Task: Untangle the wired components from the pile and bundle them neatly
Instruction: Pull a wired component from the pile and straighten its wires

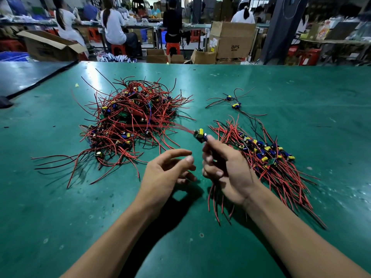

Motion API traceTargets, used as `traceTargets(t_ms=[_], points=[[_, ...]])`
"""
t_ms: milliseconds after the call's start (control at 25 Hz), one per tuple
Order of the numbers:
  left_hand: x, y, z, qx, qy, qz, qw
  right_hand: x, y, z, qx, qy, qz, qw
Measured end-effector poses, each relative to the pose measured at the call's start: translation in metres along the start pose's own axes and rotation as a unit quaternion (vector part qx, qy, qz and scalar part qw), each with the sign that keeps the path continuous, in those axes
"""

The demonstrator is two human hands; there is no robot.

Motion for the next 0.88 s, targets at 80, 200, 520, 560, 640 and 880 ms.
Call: traceTargets(t_ms=[80,200,520,560,640,880], points=[[-0.002,0.001,-0.006,-0.054,-0.07,0.012,0.996,0.01,-0.004,0.006,0.042,-0.004,-0.066,0.997],[0.003,-0.002,-0.013,-0.14,-0.114,-0.024,0.983,0.014,-0.009,0.014,0.084,-0.046,-0.105,0.99],[0.02,-0.011,-0.016,-0.139,-0.078,-0.117,0.98,0.005,-0.002,0.014,0.005,-0.148,-0.055,0.987],[0.018,-0.009,-0.017,-0.136,-0.074,-0.114,0.981,0.003,-0.001,0.01,-0.023,-0.185,-0.035,0.982],[0.017,-0.007,-0.017,-0.133,-0.069,-0.117,0.982,0.0,-0.001,0.001,-0.075,-0.251,-0.005,0.965],[0.013,-0.006,-0.019,-0.134,-0.041,-0.114,0.983,-0.012,0.001,-0.007,-0.092,-0.237,0.033,0.967]])
Point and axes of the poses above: each hand's wrist, its own y-axis towards the middle knuckle, its own x-axis out of the palm, z = x × y, the point moved 9 cm from there along y, towards the middle knuckle, and after that the axes turned 8 degrees about -y, right-handed, at the moved point
